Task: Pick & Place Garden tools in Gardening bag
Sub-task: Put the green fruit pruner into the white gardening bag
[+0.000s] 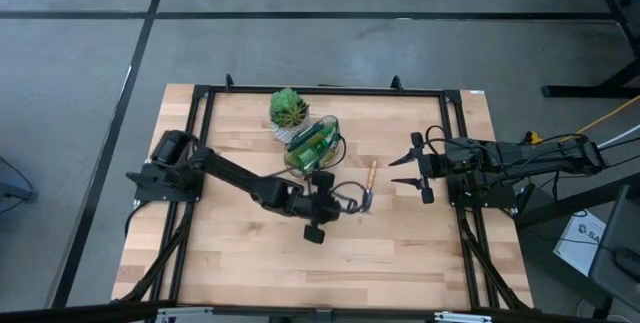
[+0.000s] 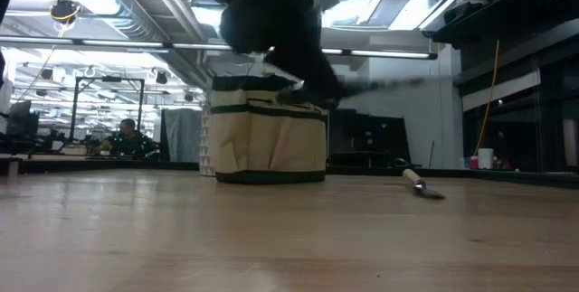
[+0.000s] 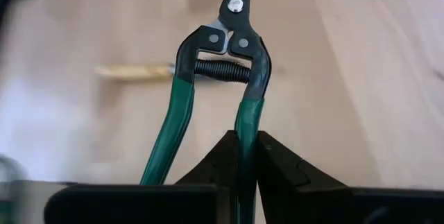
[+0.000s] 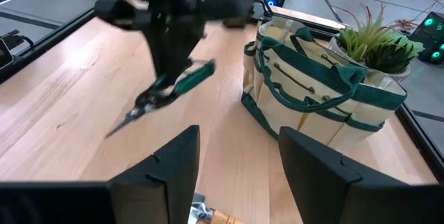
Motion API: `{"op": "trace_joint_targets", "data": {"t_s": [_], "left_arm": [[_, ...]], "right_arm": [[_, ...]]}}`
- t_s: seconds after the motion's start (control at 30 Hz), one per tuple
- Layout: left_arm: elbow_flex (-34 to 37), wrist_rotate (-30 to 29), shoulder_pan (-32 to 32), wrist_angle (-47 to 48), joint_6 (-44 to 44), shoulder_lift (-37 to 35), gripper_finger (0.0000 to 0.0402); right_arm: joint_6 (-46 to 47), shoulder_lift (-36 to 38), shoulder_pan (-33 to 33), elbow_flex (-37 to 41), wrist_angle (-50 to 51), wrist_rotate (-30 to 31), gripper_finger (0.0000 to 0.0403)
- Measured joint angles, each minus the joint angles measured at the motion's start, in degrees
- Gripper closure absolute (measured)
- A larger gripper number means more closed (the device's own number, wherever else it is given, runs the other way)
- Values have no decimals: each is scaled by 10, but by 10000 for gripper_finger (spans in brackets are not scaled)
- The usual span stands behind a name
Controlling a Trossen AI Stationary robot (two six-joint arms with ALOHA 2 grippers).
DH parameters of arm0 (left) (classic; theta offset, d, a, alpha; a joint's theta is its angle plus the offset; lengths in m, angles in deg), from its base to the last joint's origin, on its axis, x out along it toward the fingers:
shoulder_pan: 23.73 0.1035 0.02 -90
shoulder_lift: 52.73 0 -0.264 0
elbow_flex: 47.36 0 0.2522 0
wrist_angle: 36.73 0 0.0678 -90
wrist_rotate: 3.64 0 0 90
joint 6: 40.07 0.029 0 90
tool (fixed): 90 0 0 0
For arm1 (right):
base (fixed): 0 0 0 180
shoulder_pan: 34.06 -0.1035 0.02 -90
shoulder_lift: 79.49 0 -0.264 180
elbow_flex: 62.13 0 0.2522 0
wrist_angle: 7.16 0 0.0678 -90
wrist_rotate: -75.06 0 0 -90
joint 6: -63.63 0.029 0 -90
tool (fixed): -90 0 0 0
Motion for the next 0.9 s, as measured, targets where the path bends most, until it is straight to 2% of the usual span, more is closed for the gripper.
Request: {"op": "trace_joint_targets", "data": {"t_s": [0.33,0.53,0.7,0.9], "left_arm": [[0,-37,35,-37,138,-64,373],[-1,-39,44,-47,145,-91,374],[-1,-52,35,-74,184,-98,373],[-1,-53,20,-84,189,-105,373]], "right_arm": [[0,0,0,0,0,0,202],[0,0,0,0,0,0,202],[0,0,0,0,0,0,202],[0,0,0,0,0,0,202]]}}
